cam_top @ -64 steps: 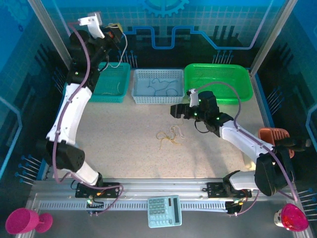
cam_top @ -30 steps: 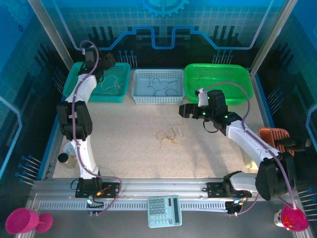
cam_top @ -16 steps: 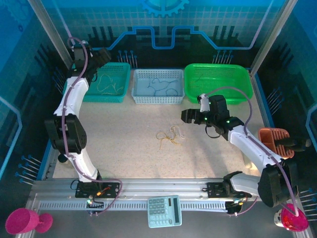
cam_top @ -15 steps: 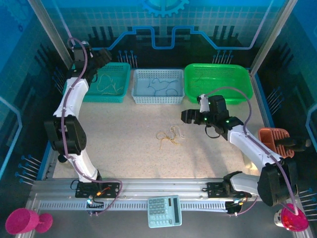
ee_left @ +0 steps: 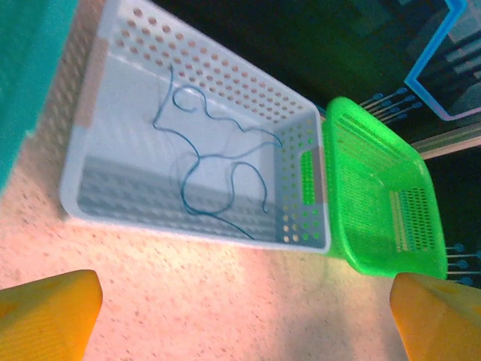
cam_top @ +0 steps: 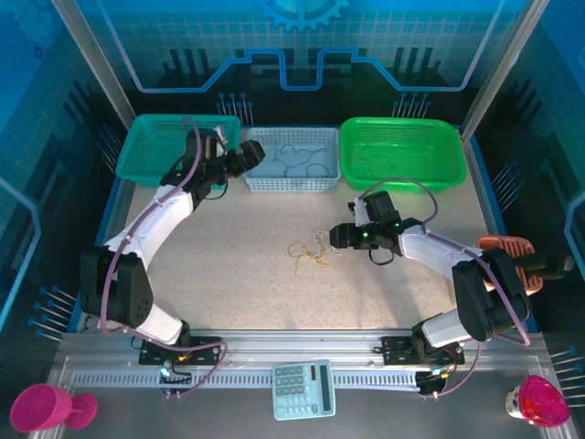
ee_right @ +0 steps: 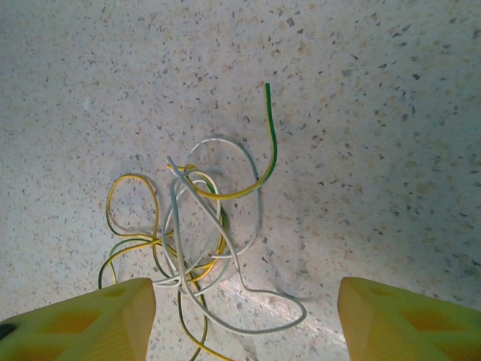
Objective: Untangle the cables
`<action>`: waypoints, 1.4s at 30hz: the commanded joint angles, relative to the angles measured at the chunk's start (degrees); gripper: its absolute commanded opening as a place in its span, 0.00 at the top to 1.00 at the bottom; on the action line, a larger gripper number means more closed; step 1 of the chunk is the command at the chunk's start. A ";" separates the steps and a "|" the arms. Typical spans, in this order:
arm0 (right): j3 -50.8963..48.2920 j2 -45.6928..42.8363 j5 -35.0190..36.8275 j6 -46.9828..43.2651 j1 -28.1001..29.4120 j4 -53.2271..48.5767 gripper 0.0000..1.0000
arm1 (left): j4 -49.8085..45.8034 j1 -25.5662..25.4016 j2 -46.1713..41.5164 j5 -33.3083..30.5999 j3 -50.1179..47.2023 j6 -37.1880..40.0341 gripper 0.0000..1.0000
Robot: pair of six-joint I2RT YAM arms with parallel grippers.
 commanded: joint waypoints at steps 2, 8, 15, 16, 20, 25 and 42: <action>-0.30 3.07 -0.39 -0.18 1.19 2.91 0.39 | 7.41 -2.22 -2.39 1.70 -2.98 -6.52 0.01; 0.54 6.55 -0.91 -0.42 1.78 4.02 0.53 | 8.46 -4.77 -0.17 2.70 -1.88 -8.37 0.01; 2.11 5.07 -0.88 -2.43 1.61 1.74 0.95 | 8.95 -6.44 1.50 3.46 -1.17 -8.96 0.01; 2.44 4.22 -0.75 -2.68 1.50 1.14 1.00 | 8.95 -6.61 1.58 3.65 -1.16 -9.07 0.01; 3.29 -1.20 1.23 -2.98 1.16 -1.21 1.00 | 9.46 -7.24 1.72 4.57 -1.75 -9.81 0.01; 3.68 -7.77 1.68 -2.59 0.63 -1.34 1.00 | 10.83 -8.35 2.06 6.05 -2.47 -11.09 0.01; 2.25 -12.40 -3.34 -0.94 -0.08 3.98 1.00 | 17.31 -12.78 4.40 11.00 -5.77 -15.90 0.01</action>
